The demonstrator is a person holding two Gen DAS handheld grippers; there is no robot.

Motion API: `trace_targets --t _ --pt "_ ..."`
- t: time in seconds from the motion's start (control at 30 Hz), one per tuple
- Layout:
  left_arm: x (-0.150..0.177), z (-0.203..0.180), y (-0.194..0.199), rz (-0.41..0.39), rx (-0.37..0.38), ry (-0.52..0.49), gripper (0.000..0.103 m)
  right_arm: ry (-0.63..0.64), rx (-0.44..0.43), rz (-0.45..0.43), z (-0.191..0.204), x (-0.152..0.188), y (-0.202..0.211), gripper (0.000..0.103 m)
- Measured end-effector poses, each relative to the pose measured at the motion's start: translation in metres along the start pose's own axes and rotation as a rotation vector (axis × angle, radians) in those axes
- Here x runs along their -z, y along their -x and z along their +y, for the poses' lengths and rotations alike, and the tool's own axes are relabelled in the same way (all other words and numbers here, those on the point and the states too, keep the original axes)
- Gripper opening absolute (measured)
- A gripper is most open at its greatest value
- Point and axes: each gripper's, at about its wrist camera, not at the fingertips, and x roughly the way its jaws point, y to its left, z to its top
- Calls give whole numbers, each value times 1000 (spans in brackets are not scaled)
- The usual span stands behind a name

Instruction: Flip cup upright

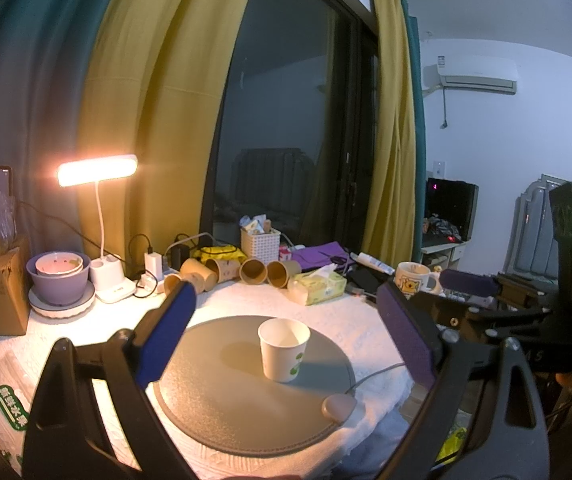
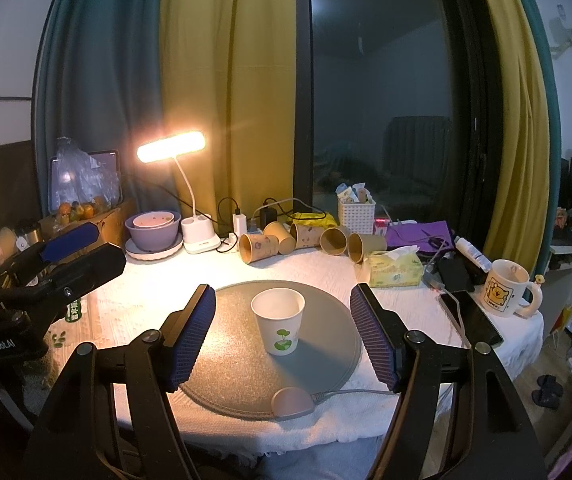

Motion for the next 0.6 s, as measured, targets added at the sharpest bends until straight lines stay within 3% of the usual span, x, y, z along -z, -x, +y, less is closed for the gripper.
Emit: trace_targets --t 0.6 --pt "0 0 0 1 0 1 93 0 0 2 -1 -1 -1 73"
